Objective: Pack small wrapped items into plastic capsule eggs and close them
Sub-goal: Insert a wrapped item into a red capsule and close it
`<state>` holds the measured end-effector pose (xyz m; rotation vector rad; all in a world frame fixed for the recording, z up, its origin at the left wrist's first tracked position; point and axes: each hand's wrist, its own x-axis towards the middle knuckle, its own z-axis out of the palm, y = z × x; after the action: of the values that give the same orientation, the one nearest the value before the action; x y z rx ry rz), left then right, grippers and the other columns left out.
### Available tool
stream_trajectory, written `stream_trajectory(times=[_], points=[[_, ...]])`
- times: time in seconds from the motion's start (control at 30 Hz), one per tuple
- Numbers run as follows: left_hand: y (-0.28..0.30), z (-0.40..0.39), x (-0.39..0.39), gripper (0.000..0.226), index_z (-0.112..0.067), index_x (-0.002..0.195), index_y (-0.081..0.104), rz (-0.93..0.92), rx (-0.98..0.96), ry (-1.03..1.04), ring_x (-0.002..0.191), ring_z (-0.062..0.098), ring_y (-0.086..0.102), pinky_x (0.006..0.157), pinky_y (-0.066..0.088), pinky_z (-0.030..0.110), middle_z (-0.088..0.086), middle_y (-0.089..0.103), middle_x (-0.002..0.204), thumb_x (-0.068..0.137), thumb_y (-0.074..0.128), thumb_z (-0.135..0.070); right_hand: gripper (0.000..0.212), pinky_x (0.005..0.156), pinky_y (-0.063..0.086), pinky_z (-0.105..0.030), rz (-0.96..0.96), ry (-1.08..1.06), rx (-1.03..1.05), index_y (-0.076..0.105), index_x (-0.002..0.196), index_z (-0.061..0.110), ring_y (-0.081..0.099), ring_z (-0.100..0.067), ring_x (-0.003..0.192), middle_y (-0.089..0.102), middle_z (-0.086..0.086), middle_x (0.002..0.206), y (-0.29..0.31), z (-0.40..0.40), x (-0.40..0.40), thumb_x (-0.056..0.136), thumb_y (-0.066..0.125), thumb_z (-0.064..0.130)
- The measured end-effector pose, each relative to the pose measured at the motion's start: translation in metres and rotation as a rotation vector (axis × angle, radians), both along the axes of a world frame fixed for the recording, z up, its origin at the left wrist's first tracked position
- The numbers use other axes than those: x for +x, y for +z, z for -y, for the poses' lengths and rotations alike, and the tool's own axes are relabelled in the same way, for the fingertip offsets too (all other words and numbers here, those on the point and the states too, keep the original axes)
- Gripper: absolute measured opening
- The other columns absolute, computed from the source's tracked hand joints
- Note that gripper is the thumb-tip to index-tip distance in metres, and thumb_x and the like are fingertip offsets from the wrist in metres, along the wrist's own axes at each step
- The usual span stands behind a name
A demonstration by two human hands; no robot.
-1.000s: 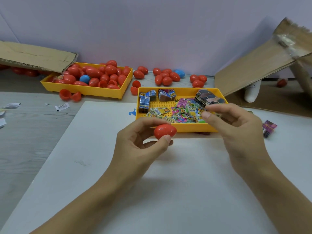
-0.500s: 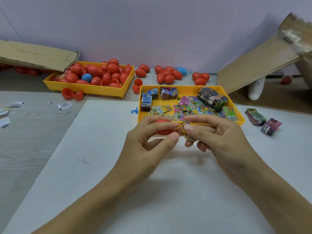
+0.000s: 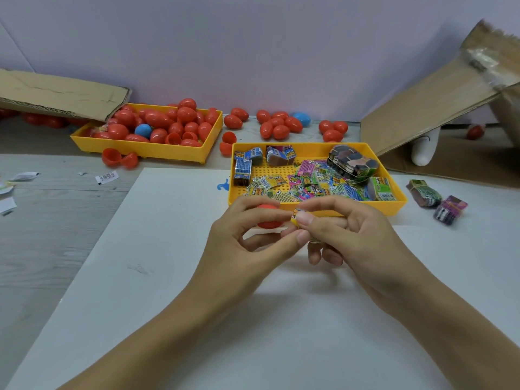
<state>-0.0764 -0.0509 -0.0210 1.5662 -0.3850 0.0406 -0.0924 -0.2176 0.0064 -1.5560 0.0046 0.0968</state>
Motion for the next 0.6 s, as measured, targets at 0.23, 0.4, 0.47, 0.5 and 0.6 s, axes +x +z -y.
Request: stream_trajectory(times=[0.23,0.4,0.47,0.5,0.6], points=[[0.0036,-0.0064,0.0053,0.023,-0.011,0.095,0.081,-0.099,0.022,-0.095,0.107,0.008,0.064,0.083,0.052,0.017,0.001,0.06,0.117,0.078,0.081,-0.026,0.044,0.04,0.034,-0.014,-0.039,0.036,0.042,0.066,0.104,0.014,0.054,-0.015,0.044,0.073,-0.002,0.071,-0.001,-0.0014,0.0001,0.069,0.074,0.04],[0.0012,-0.0079,0.0064,0.035,-0.003,0.095,0.079,-0.205,-0.161,-0.164,0.123,0.029,0.058,0.098,0.051,0.048,0.011,0.061,0.124,0.07,0.074,-0.027,0.047,0.038,0.031,-0.015,-0.087,0.087,0.101,0.067,0.103,0.014,0.049,-0.012,0.038,0.072,-0.008,0.075,0.002,0.0005,0.0008,0.066,0.074,0.042],[0.001,-0.0072,0.0062,0.028,-0.005,0.087,0.08,-0.208,-0.192,-0.141,0.122,0.028,0.059,0.099,0.05,0.052,0.012,0.064,0.121,0.069,0.076,-0.026,0.048,0.038,0.031,-0.015,-0.104,0.095,0.113,0.067,0.104,0.013,0.047,-0.012,0.037,0.073,-0.012,0.078,0.0019,0.0007,0.0009,0.066,0.073,0.041],[0.0011,-0.0065,0.0062,0.024,-0.007,0.083,0.08,-0.223,-0.211,-0.134,0.122,0.027,0.059,0.098,0.05,0.052,0.012,0.064,0.119,0.068,0.077,-0.026,0.048,0.038,0.03,-0.015,-0.108,0.1,0.111,0.067,0.104,0.012,0.047,-0.012,0.037,0.073,-0.014,0.079,0.0017,0.0008,0.0007,0.066,0.073,0.041],[0.0009,-0.0051,0.0059,0.018,-0.005,0.077,0.078,-0.258,-0.234,-0.139,0.12,0.032,0.06,0.1,0.049,0.054,0.015,0.064,0.121,0.068,0.079,-0.021,0.047,0.038,0.026,-0.016,-0.108,0.098,0.099,0.07,0.101,0.013,0.047,-0.014,0.038,0.067,-0.023,0.081,0.0016,-0.0001,0.0005,0.065,0.073,0.044]])
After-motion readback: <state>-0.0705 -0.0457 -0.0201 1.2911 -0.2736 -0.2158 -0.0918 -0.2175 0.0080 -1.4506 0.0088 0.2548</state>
